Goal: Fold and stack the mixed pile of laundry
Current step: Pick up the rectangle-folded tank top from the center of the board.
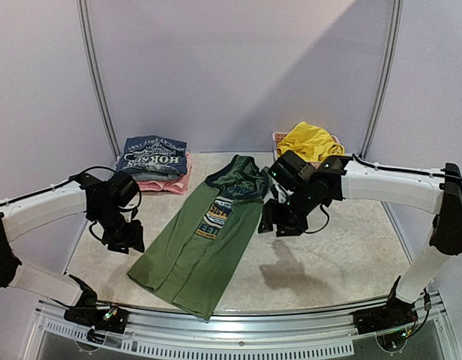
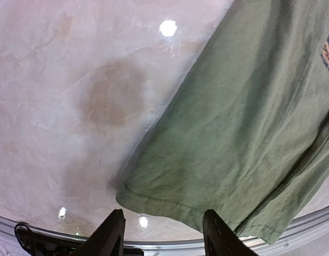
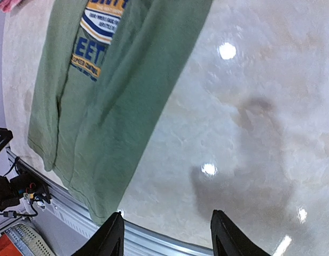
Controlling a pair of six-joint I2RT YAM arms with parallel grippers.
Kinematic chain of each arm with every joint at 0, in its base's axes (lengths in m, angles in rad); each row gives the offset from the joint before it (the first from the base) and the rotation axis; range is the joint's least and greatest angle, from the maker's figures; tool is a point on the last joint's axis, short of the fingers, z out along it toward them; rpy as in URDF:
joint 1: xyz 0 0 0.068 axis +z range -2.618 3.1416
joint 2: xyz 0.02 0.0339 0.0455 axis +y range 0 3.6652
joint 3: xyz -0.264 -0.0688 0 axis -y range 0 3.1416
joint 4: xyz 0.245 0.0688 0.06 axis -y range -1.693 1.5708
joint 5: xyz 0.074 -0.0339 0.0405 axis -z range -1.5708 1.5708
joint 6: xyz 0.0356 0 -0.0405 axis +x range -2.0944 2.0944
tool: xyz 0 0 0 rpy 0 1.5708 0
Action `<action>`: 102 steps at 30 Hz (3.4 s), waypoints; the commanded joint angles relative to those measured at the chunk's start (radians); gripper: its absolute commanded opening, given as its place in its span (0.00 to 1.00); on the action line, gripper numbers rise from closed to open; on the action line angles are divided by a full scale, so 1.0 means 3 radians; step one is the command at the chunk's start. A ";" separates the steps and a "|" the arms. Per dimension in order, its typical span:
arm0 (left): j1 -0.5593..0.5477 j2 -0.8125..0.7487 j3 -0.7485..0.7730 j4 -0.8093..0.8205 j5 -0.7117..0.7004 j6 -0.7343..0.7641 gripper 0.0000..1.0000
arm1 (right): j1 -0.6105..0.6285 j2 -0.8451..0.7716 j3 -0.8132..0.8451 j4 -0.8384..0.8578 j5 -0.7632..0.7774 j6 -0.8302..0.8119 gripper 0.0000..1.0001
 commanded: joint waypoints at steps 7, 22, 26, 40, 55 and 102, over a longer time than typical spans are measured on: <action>0.0221 -0.0278 -0.0530 0.0295 0.0069 -0.0546 0.47 | 0.0333 -0.0443 -0.0582 0.0090 0.0100 0.0455 0.56; 0.0222 -0.0076 -0.0875 0.0705 -0.0085 -0.0717 0.38 | 0.0332 -0.0663 -0.0717 0.0025 0.0060 0.0309 0.56; 0.0207 0.0031 -0.0954 0.0820 0.0028 -0.0716 0.21 | 0.0335 -0.0720 -0.0799 0.0019 0.0070 0.0290 0.56; -0.0583 -0.0465 -0.1070 0.0612 0.0222 -0.1673 0.00 | 0.0371 -0.1081 -0.1444 0.0535 -0.0206 0.0563 0.56; -0.1006 -0.0477 -0.1026 0.0789 0.0406 -0.1747 0.00 | 0.1486 -0.0101 -0.1140 0.1731 -0.0063 0.1457 0.56; -0.0771 -0.0967 -0.1189 0.0479 0.0946 -0.0835 0.00 | 0.2434 0.0682 -0.0926 0.1807 0.1230 0.3913 0.40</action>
